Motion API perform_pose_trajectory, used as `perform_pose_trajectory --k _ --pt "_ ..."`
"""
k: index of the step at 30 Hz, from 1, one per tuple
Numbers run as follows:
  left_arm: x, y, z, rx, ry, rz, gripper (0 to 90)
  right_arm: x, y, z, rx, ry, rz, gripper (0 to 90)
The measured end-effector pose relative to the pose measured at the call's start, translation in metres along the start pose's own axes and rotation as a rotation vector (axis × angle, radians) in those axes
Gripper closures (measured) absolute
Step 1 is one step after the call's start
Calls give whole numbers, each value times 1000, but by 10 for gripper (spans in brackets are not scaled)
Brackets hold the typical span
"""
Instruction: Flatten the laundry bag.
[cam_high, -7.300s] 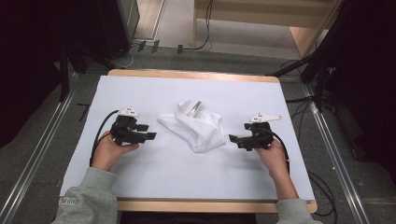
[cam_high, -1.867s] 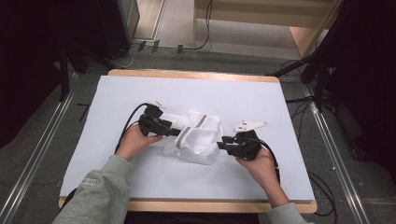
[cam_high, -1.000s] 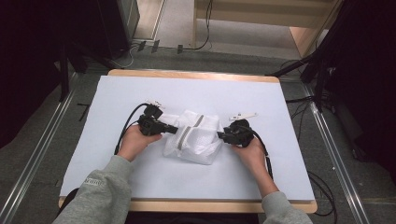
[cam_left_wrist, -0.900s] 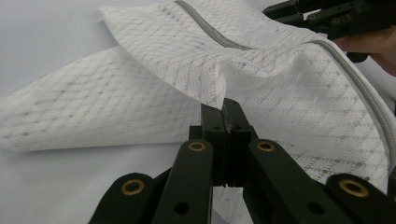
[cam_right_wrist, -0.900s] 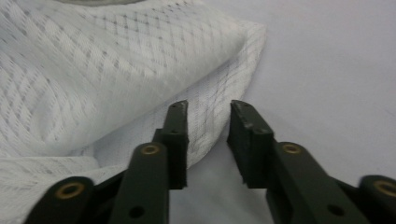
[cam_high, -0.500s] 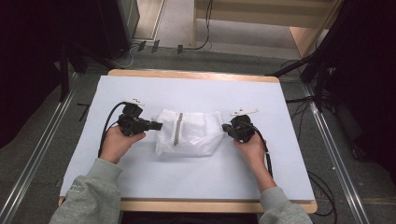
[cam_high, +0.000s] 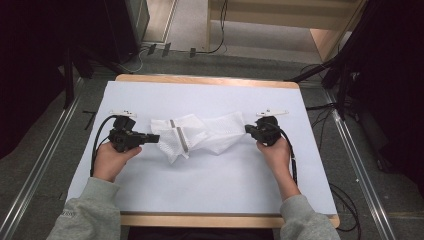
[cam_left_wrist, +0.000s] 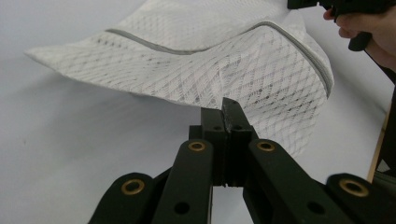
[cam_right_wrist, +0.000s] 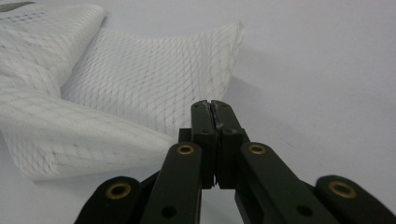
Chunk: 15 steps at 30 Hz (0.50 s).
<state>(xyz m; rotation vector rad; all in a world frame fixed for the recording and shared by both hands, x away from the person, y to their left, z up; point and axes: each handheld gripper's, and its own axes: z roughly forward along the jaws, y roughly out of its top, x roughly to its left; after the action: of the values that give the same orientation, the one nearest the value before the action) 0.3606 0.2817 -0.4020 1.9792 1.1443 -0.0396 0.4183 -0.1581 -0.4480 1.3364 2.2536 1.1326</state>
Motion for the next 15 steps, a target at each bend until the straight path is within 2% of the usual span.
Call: perform_pose_trajectory --k 4,6,10,12,14,15 --pt "-7 -12 -4 12 -5 2 900 1 2 4 14 0 -12 900" --pt "-10 -19 -4 19 -21 -3 900 1 3 7 26 2 -15 900" --pt "-18 -31 -1 59 -45 -4 900 -2 2 15 65 2 -13 900" --pt "-22 -36 1 94 -36 16 894 -3 1 19 82 2 -1 900" --pt "-24 -39 0 111 -15 45 842 -5 1 21 88 5 3 900" --pt "-25 -40 -2 107 -15 53 773 -5 1 22 91 8 6 900"
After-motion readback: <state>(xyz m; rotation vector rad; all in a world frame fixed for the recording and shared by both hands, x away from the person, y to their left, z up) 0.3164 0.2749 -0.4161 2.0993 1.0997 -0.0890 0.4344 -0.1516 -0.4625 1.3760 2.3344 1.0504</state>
